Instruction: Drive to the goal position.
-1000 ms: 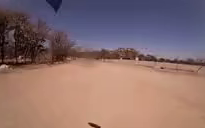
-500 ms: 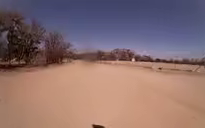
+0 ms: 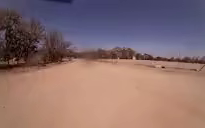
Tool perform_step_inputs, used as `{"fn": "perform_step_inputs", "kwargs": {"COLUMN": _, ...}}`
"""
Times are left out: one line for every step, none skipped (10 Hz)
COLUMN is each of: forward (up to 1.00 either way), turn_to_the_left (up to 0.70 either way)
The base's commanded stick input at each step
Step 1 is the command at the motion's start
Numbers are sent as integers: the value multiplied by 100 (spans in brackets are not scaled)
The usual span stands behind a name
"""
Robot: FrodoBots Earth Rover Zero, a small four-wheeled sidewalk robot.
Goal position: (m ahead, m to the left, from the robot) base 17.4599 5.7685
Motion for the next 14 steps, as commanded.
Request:
{"fn": "perform_step_inputs", "kwargs": {"forward": 100, "turn_to_the_left": 0}}
{"fn": "perform_step_inputs", "kwargs": {"forward": 100, "turn_to_the_left": 0}}
{"fn": "perform_step_inputs", "kwargs": {"forward": 100, "turn_to_the_left": 0}}
{"fn": "perform_step_inputs", "kwargs": {"forward": 100, "turn_to_the_left": 0}}
{"fn": "perform_step_inputs", "kwargs": {"forward": 100, "turn_to_the_left": 0}}
{"fn": "perform_step_inputs", "kwargs": {"forward": 100, "turn_to_the_left": 0}}
{"fn": "perform_step_inputs", "kwargs": {"forward": 100, "turn_to_the_left": 0}}
{"fn": "perform_step_inputs", "kwargs": {"forward": 100, "turn_to_the_left": 0}}
{"fn": "perform_step_inputs", "kwargs": {"forward": 100, "turn_to_the_left": 0}}
{"fn": "perform_step_inputs", "kwargs": {"forward": 100, "turn_to_the_left": 0}}
{"fn": "perform_step_inputs", "kwargs": {"forward": 100, "turn_to_the_left": 0}}
{"fn": "perform_step_inputs", "kwargs": {"forward": 100, "turn_to_the_left": 0}}
{"fn": "perform_step_inputs", "kwargs": {"forward": 100, "turn_to_the_left": 0}}
{"fn": "perform_step_inputs", "kwargs": {"forward": 100, "turn_to_the_left": 0}}
